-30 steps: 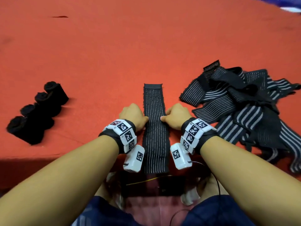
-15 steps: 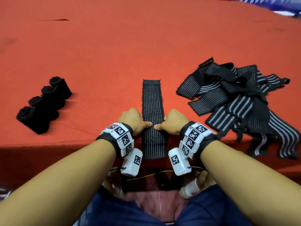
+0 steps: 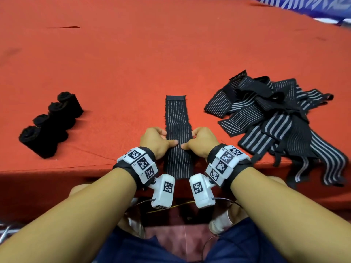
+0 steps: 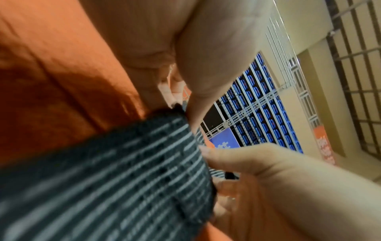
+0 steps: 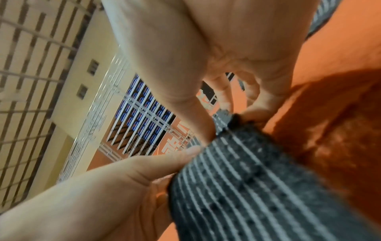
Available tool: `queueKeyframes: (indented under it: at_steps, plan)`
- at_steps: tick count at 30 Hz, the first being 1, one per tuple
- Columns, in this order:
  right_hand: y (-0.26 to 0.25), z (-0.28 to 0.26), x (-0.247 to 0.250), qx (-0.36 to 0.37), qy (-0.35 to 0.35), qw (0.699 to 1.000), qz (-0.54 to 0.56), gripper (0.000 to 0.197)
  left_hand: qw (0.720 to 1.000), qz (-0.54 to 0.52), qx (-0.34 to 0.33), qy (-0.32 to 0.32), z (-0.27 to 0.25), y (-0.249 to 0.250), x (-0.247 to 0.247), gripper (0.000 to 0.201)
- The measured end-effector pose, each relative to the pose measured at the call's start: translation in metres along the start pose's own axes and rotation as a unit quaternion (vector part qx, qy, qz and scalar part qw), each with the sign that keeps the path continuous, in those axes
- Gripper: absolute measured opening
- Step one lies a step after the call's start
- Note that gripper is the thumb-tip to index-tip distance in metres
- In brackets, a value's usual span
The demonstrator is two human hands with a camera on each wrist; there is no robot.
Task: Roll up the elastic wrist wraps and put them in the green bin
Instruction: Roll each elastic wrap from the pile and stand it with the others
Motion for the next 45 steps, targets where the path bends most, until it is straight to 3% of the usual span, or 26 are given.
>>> queueKeyframes:
  at_steps: [4, 8, 10, 12, 16, 20, 25, 30, 33, 36, 41, 45]
  plan:
    - [-0.001, 0.000, -0.003, -0.012, -0.024, 0.991, 0.128, 0.040, 0.991, -0.128, -0.025, 0.036, 0.002, 0.014, 0.009, 0.029]
    - [-0.014, -0.008, -0.002, -0.009, -0.057, 0.966, 0.253, 0.022, 0.977, -0.197, -0.052, 0.063, -0.001, 0.028, 0.017, 0.024]
    - [-0.016, -0.008, 0.002, 0.002, -0.039, 0.958, 0.282, 0.029, 0.969, -0.234, -0.058, 0.062, -0.002, 0.031, 0.020, 0.023]
    - [-0.019, -0.005, 0.011, 0.035, -0.001, 0.960, 0.279, 0.040, 0.964, -0.257, -0.058, 0.045, -0.006, 0.033, 0.019, 0.024]
    - [-0.028, -0.006, 0.034, 0.085, 0.078, 0.947, 0.298, 0.038, 0.966, -0.257, -0.019, -0.027, -0.017, 0.036, 0.009, 0.033]
    - [-0.033, -0.005, 0.043, 0.112, 0.110, 0.946, 0.285, 0.035, 0.962, -0.258, 0.004, -0.091, -0.030, 0.041, 0.002, 0.040]
    - [-0.038, -0.008, 0.047, 0.147, 0.112, 0.953, 0.242, 0.040, 0.963, -0.267, -0.018, -0.039, -0.026, 0.047, 0.017, 0.035]
    - [-0.062, -0.034, 0.056, 0.281, 0.077, 0.929, 0.230, 0.025, 0.958, -0.285, -0.005, -0.013, -0.023, 0.048, 0.025, 0.038]
    - [-0.068, -0.041, 0.048, 0.326, 0.016, 0.924, 0.199, 0.018, 0.950, -0.311, 0.013, -0.021, -0.023, 0.050, 0.024, 0.028]
    - [-0.064, -0.032, 0.048, 0.317, 0.046, 0.930, 0.180, 0.010, 0.963, -0.266, 0.005, -0.038, -0.028, 0.056, 0.022, 0.011]
    - [-0.060, -0.023, 0.048, 0.293, 0.057, 0.930, 0.213, 0.008, 0.988, -0.107, -0.109, 0.033, -0.024, 0.063, 0.037, 0.047]
    - [-0.055, -0.017, 0.045, 0.275, 0.059, 0.934, 0.220, 0.009, 0.977, -0.148, -0.153, 0.010, -0.036, 0.077, 0.035, 0.054]
Point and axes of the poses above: each hand's wrist, its own z-axis towards the middle knuckle, its own x-axis out of the back of the hand, y = z × x, the point moved 9 cm from there along z, towards the middle knuckle, and after that the axes turned 4 degrees about y, right-handed, at the moved point
